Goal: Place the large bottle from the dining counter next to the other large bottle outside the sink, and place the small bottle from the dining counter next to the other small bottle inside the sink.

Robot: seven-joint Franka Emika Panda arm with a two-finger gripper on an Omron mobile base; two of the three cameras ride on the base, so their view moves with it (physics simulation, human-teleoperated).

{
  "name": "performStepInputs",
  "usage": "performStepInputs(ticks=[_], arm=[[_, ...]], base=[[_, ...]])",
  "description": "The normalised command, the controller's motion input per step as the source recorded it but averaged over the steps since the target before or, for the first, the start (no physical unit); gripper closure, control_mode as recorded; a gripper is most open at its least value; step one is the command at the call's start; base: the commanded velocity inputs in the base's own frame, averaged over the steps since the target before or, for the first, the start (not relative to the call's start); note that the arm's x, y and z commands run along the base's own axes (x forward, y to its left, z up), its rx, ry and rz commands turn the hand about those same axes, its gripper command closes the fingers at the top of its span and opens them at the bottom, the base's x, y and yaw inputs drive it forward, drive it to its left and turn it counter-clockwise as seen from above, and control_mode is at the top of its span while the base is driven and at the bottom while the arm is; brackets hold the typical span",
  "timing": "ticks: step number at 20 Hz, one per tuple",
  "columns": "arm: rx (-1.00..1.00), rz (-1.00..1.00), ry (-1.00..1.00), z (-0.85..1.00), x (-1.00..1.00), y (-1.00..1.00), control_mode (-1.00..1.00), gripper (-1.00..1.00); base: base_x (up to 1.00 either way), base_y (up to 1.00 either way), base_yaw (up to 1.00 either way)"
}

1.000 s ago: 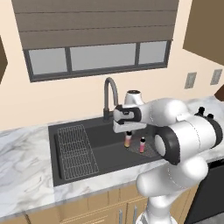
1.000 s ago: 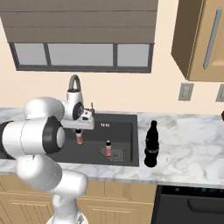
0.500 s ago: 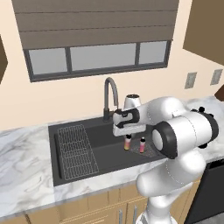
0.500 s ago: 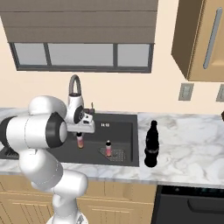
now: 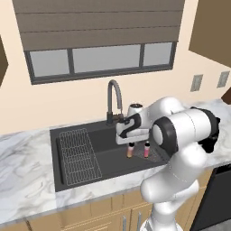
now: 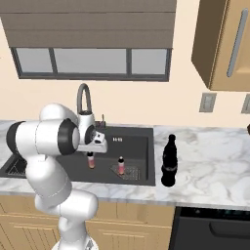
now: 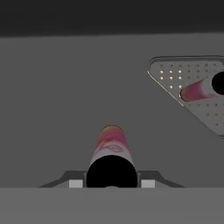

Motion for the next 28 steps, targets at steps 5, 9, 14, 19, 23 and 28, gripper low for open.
performStepInputs(ticks=[5,9,14,19,23,28], arm=[[0.00,0.00,0.00,-0.09,0.35,0.00,-1.00,1.00],[0.00,0.00,-0.03,-0.06,0.25,0.00,-1.00,1.00],[0.00,0.00,-0.01,-0.11,0.11,0.00,-1.00,1.00],[0.00,0.00,-0.10,-0.13,0.32,0.00,-1.00,1.00],[0.00,0.00,-0.10,-0.07,0.32,0.00,-1.00,1.00],[0.00,0.00,-0.01,-0.12,0.02,0.00,-1.00,1.00]], base=[[0.00,0.00,0.00],[0.00,0.00,0.00],[0.00,0.00,0.00],[0.00,0.00,0.00],[0.00,0.00,0.00],[0.00,0.00,0.00]])
